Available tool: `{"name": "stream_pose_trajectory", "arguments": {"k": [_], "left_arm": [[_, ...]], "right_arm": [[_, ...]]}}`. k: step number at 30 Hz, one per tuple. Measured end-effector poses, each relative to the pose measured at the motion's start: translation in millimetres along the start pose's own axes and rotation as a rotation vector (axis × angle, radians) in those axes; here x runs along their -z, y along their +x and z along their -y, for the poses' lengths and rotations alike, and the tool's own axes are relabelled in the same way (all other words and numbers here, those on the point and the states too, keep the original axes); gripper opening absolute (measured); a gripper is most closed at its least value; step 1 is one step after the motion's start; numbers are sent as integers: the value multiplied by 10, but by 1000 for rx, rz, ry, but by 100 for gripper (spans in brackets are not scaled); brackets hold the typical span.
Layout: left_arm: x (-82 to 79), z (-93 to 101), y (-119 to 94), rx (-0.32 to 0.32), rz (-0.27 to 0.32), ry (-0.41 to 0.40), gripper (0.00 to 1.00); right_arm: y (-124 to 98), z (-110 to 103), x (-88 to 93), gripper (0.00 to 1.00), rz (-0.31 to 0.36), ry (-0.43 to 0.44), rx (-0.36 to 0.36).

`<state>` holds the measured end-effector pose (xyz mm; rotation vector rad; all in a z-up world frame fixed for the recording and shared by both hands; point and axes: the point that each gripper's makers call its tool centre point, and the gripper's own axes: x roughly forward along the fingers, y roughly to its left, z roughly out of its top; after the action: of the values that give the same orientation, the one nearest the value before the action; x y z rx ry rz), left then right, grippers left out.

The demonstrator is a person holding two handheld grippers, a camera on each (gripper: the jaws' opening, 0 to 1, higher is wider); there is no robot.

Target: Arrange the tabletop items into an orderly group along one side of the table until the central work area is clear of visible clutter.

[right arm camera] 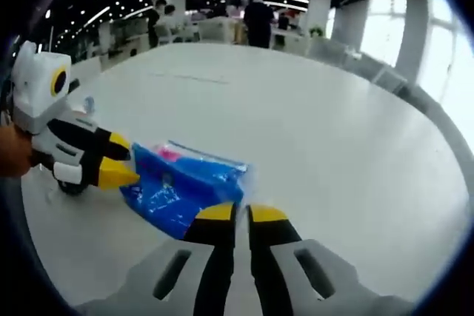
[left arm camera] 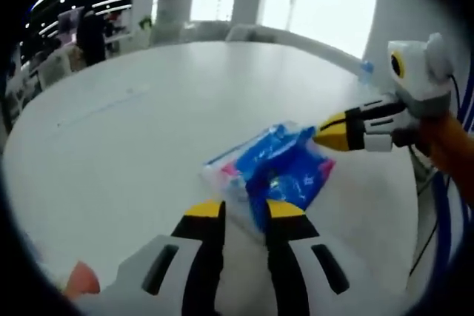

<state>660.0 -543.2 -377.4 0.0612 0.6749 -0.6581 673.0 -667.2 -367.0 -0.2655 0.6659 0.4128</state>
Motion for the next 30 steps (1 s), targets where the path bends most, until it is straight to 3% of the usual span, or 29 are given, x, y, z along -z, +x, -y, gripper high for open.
{"name": "stream_pose_trajectory", "arguments": {"k": [9,13,21,30], "left_arm": [[-49,29,-122,0,15,48,27],[-157,44,-242,7,49,59,28],[-298,48,-513,12,104,65,29],[-389,-29,-911,0,165,53,28]], "right_arm": [[-175,43,-110,12,44,13,36],[-306,6,-251,13,83,-3,50],[-485,-246,-601,19,150,-72,27],[-618,-621,-870,20,183,-144,-16]]}}
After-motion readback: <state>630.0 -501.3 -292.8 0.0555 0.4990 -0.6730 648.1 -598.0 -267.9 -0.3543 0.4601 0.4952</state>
